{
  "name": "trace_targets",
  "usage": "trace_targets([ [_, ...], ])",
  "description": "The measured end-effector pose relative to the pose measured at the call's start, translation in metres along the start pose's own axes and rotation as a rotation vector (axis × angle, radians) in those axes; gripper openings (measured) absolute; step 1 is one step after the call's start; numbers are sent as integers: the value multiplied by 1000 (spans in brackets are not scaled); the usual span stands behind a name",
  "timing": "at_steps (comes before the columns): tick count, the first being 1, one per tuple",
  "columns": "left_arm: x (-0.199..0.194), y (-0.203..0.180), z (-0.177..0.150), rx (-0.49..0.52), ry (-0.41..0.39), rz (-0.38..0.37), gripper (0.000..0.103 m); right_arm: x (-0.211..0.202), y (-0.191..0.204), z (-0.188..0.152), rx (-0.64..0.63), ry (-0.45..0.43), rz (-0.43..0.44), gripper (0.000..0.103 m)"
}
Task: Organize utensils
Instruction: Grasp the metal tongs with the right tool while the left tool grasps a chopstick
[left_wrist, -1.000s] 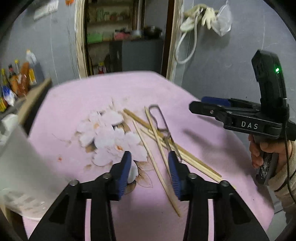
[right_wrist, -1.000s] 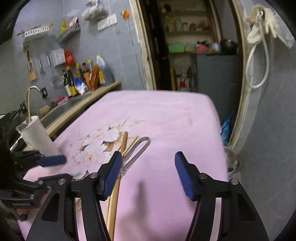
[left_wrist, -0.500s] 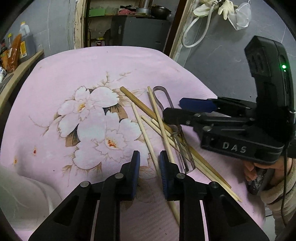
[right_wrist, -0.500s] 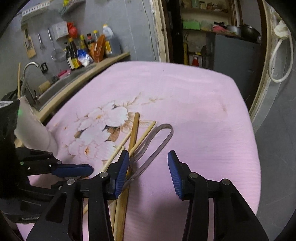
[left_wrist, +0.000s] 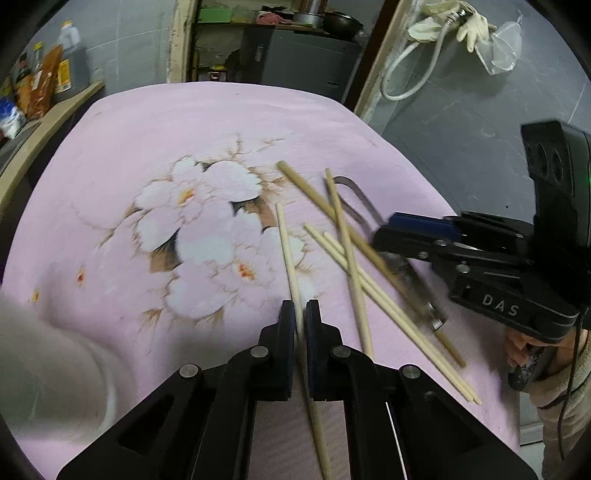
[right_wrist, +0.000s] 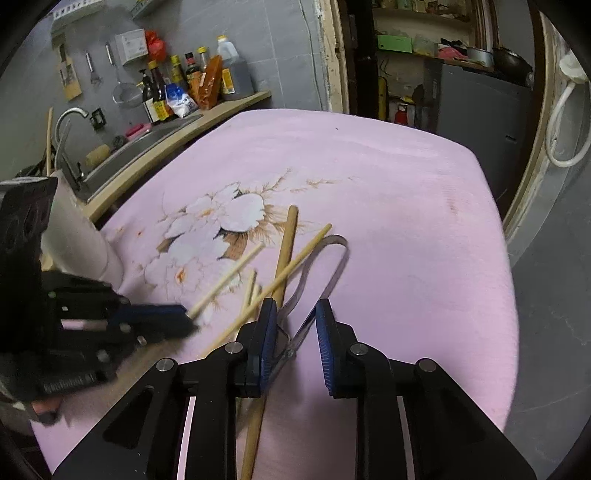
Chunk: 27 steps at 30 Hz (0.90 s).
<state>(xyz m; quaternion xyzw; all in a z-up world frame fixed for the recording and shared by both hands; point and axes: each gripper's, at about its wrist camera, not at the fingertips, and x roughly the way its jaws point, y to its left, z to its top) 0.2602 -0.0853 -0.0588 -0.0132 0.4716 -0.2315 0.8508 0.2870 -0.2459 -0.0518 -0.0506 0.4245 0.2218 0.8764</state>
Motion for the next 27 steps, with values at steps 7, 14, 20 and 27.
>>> trace_targets([
  [7, -3, -5, -3, 37, 0, 21, 4, -8, -5, -8, -2, 26, -41, 19],
  [14, 1, 1, 1, 15, 11, -21, 5, 16, 9, 15, -30, 60, -75, 21],
  [20, 3, 0, 3, 9, 19, -36, 5, 34, 12, 31, -44, 108, -113, 27],
  [27, 4, 2, 4, -3, 27, -64, 5, 50, 3, 45, -16, 140, -107, 34],
])
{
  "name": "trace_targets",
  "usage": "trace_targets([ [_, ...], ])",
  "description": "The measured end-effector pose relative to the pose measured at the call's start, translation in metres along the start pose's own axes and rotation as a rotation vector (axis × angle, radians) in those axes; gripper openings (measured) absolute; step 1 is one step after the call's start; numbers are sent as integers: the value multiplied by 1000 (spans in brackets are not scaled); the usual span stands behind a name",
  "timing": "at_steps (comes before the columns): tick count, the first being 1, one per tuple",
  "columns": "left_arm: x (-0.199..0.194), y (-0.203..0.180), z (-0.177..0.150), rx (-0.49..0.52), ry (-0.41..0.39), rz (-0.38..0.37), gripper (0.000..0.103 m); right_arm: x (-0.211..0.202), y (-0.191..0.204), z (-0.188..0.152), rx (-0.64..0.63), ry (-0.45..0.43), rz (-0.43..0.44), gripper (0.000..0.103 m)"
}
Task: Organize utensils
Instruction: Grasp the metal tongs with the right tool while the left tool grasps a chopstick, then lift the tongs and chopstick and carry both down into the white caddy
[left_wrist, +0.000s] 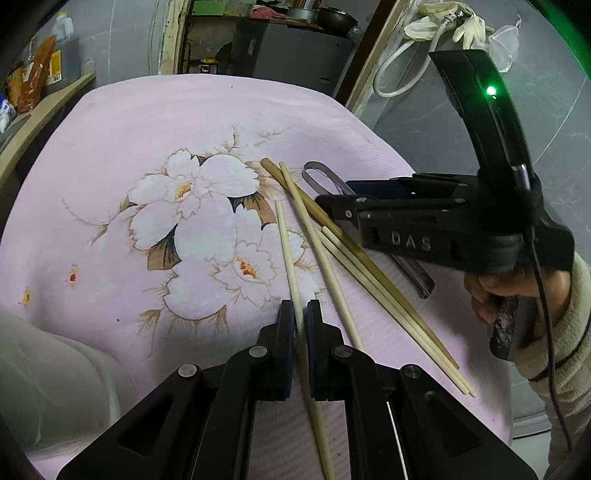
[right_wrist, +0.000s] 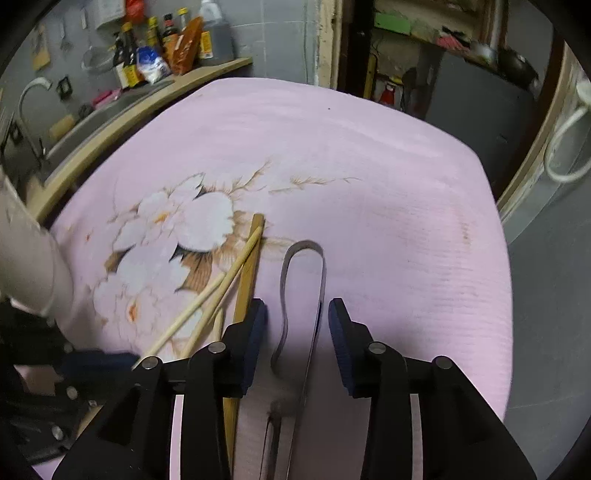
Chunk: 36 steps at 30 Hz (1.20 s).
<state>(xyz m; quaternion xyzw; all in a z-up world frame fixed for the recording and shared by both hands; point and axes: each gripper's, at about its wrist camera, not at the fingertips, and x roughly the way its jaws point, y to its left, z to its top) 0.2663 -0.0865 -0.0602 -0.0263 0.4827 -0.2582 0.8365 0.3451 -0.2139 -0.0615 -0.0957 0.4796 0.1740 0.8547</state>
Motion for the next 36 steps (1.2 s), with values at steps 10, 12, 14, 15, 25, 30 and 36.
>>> trace_targets([
  [10, -6, -8, -5, 16, -24, -1, 3, -25, -5, -26, 58, -125, 12, 20],
  [12, -11, -12, -9, 35, -43, -2, 2, -37, -6, -39, 70, -188, 18, 20],
  [14, -18, -14, -13, 49, -71, -15, 2, -53, -5, -53, 76, -270, 17, 20],
  [15, -24, -15, -15, 53, -91, -21, 2, -62, -4, -60, 84, -315, 16, 20],
  [25, -93, -20, -44, 51, -415, -9, 2, -136, 30, -92, 33, -674, -73, 19],
  [30, -129, -13, -47, 5, -586, -24, 2, -158, 52, -86, -1, -789, -69, 19],
  [36, -179, 6, -49, -27, -720, -4, 2, -181, 72, -77, -42, -871, -44, 19],
])
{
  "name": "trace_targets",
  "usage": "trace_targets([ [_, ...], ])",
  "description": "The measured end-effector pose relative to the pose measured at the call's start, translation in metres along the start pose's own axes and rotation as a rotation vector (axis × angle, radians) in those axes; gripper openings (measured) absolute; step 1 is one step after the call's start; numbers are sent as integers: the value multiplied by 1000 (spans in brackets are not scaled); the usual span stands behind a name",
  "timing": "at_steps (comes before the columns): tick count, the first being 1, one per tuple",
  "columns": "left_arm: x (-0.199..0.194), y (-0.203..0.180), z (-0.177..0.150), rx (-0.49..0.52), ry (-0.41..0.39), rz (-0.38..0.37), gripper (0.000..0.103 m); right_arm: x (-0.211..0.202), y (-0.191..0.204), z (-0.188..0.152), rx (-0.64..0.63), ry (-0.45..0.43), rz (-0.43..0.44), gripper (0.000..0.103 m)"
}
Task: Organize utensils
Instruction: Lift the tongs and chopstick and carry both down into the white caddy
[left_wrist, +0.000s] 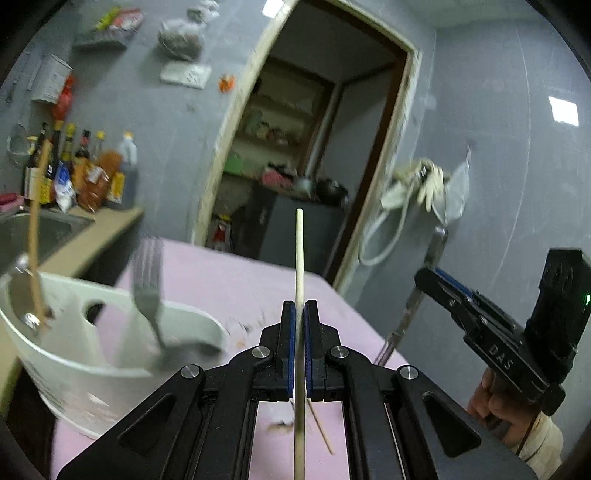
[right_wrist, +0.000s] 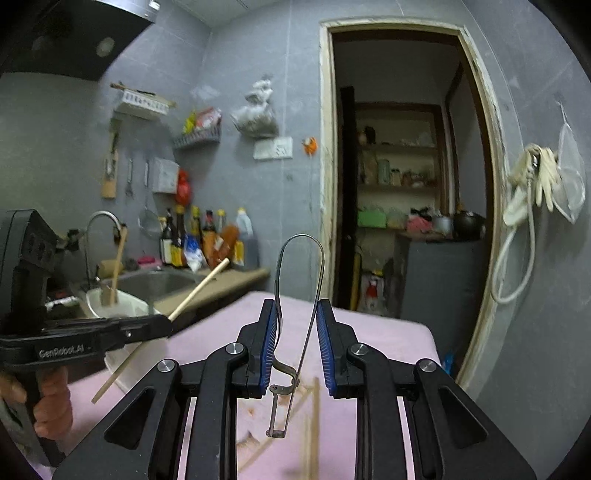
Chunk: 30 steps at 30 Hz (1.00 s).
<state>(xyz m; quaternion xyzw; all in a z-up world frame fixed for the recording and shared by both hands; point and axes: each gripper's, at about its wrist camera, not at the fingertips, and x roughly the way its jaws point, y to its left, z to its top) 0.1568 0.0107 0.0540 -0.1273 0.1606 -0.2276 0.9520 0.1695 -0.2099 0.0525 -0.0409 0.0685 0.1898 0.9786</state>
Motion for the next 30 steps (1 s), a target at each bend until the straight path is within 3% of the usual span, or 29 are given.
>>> trace_targets([
  [13, -61, 101, 79, -165, -245, 72, 2, 16, 57, 60, 34, -157, 215, 19],
  [22, -74, 152, 78, -227, -366, 236, 2, 49, 99, 61, 30, -178, 302, 19],
  [30, -58, 155, 62, -212, -386, 320, 2, 72, 99, 34, 52, -136, 297, 19],
])
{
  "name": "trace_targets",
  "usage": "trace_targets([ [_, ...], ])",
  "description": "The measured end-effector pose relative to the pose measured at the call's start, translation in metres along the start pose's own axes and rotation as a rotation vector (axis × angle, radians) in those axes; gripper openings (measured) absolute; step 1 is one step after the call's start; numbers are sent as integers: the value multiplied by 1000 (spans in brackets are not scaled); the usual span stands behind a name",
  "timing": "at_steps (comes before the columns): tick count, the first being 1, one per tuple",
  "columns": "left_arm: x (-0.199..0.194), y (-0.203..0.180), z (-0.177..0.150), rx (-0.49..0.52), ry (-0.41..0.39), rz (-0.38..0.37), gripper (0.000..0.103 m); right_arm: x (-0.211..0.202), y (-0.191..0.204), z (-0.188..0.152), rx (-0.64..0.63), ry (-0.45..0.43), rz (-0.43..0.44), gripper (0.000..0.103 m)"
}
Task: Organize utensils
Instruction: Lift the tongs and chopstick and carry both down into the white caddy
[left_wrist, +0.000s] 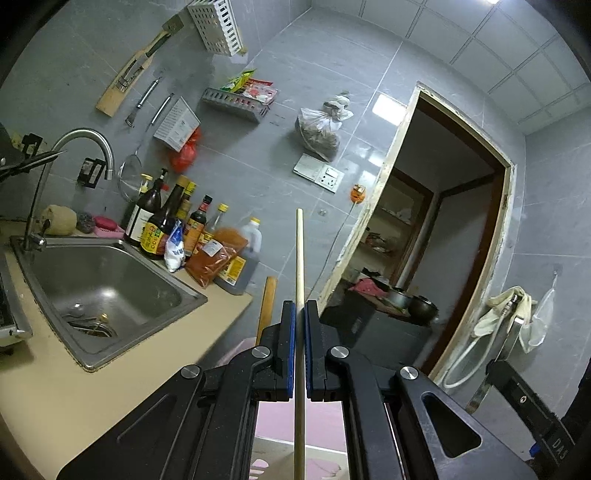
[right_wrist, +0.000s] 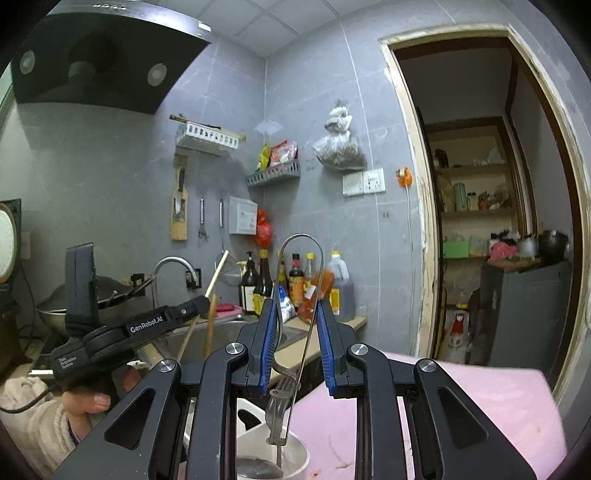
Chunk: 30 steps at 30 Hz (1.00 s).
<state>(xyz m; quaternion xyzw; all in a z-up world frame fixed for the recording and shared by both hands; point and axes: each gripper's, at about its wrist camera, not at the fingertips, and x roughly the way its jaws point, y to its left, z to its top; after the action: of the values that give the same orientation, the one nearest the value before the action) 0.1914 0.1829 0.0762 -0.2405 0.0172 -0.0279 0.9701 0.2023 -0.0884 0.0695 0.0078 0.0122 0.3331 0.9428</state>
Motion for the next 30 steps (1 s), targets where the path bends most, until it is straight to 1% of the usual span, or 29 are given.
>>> trace_targets([
  [5, 4, 0, -11, 1, -19, 34, 2, 10, -5, -12, 24, 28, 5, 19],
  [7, 4, 1, -18, 8, -36, 63, 2, 12, -5, -16, 23, 37, 6, 19],
  [10, 6, 2, -26, 18, -31, 83, 2, 14, -5, -19, 20, 46, 8, 19],
  [17, 0, -8, -42, 117, -40, 105, 2, 22, -4, -29, 18, 80, 11, 19],
  [20, -4, -10, -48, 147, -29, 109, 2, 24, -4, -33, 20, 94, 13, 20],
  [25, -8, -8, -60, 165, 31, 120, 2, 27, -4, -39, 28, 119, 21, 20],
  [30, -12, -12, -66, 193, 58, 107, 3, 29, -4, -43, 38, 144, 32, 20],
])
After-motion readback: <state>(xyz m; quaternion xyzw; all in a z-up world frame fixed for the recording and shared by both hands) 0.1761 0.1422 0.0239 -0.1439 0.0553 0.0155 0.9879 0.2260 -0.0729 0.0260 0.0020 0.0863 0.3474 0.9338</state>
